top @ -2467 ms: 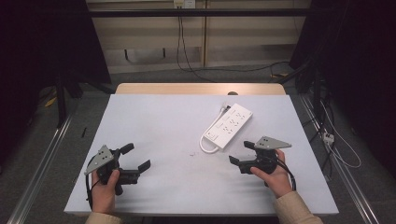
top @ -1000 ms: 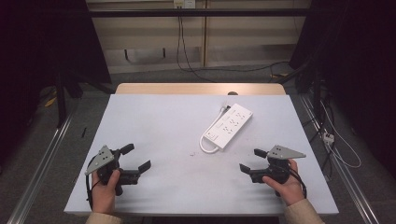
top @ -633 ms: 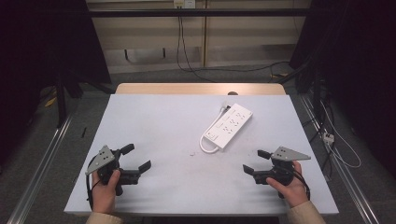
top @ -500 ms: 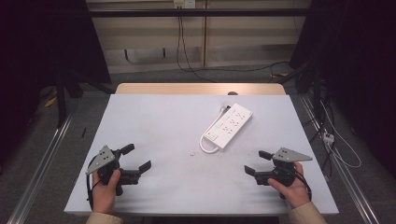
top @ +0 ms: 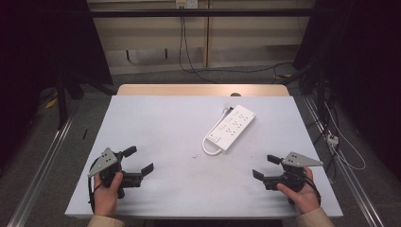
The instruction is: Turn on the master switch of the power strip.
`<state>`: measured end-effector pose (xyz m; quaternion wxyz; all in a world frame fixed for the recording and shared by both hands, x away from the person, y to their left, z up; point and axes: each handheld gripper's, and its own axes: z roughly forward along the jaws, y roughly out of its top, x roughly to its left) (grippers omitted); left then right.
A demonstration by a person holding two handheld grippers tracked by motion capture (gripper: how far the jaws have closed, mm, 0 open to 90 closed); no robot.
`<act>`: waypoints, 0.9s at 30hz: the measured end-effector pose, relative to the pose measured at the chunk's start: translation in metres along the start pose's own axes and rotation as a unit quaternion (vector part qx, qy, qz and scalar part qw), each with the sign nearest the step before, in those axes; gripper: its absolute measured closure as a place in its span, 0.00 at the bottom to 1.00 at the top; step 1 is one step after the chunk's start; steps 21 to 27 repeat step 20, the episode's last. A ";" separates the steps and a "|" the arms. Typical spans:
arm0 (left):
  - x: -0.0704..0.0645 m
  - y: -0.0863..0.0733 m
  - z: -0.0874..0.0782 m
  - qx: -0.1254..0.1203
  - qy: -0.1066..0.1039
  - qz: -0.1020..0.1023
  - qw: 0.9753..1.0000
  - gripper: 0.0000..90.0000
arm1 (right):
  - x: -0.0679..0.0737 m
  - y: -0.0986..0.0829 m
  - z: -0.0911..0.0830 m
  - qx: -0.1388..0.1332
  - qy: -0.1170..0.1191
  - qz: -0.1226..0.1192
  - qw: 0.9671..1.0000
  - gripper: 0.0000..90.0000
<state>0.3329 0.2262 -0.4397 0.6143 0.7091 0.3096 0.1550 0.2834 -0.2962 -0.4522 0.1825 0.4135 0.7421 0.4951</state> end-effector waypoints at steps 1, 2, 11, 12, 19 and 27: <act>0.000 0.000 0.000 0.000 0.000 0.000 1.000 0.02 | 0.000 0.000 0.000 0.000 0.000 0.000 1.000 0.15; 0.000 0.000 0.000 -0.001 0.001 0.000 1.000 0.02 | -0.001 -0.001 0.000 0.000 -0.001 0.002 1.000 0.15; -0.001 0.000 -0.001 -0.001 0.004 -0.001 1.000 0.02 | -0.002 0.000 -0.002 -0.004 -0.003 0.003 1.000 0.14; -0.001 0.000 -0.002 0.000 0.005 -0.001 1.000 0.02 | -0.002 -0.001 -0.002 -0.004 -0.004 0.002 1.000 0.14; 0.000 -0.001 0.000 0.004 0.004 -0.001 1.000 0.02 | -0.003 -0.003 -0.005 -0.005 -0.003 0.005 1.000 0.14; 0.000 -0.001 0.001 0.006 0.005 -0.001 1.000 0.02 | -0.003 -0.003 -0.005 -0.005 -0.003 0.005 1.000 0.14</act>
